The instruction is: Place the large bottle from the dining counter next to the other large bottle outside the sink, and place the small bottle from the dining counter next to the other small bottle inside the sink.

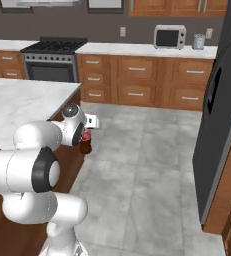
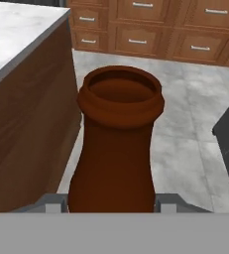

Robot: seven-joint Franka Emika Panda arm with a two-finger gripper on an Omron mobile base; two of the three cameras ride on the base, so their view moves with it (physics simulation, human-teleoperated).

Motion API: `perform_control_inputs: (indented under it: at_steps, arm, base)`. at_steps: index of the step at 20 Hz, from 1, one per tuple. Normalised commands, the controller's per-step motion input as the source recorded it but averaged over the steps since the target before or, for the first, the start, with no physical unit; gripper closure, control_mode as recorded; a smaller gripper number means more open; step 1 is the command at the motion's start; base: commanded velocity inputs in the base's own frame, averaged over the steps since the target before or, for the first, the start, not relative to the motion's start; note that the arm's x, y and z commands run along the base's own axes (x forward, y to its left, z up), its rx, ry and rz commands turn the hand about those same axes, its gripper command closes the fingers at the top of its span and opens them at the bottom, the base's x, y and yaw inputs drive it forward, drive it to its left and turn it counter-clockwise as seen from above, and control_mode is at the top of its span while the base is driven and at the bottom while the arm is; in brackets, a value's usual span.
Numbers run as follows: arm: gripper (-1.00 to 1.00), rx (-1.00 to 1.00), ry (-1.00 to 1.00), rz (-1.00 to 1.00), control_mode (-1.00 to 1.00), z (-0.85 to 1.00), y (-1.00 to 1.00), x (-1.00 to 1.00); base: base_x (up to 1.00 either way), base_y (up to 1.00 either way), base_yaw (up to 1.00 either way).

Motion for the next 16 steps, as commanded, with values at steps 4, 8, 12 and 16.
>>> perform_control_inputs:
  at_steps: [4, 8, 12, 16]
  arm:
    - [1.0, 0.0, 0.0, 0.0, 1.0, 0.0, 0.0, 0.0]
    - [1.0, 0.0, 0.0, 0.0, 1.0, 0.0, 0.0, 0.0]
    - [1.0, 0.0, 0.0, 0.0, 1.0, 0.0, 0.0, 0.0]
    - [1.0, 0.0, 0.0, 0.0, 1.0, 0.0, 0.0, 0.0]
  base:
    - [0.98, -0.38, 0.0]
    - [0.96, -0.41, 0.0]
    - [0.89, -0.42, 0.04]
    - [0.86, -0.41, 0.05]
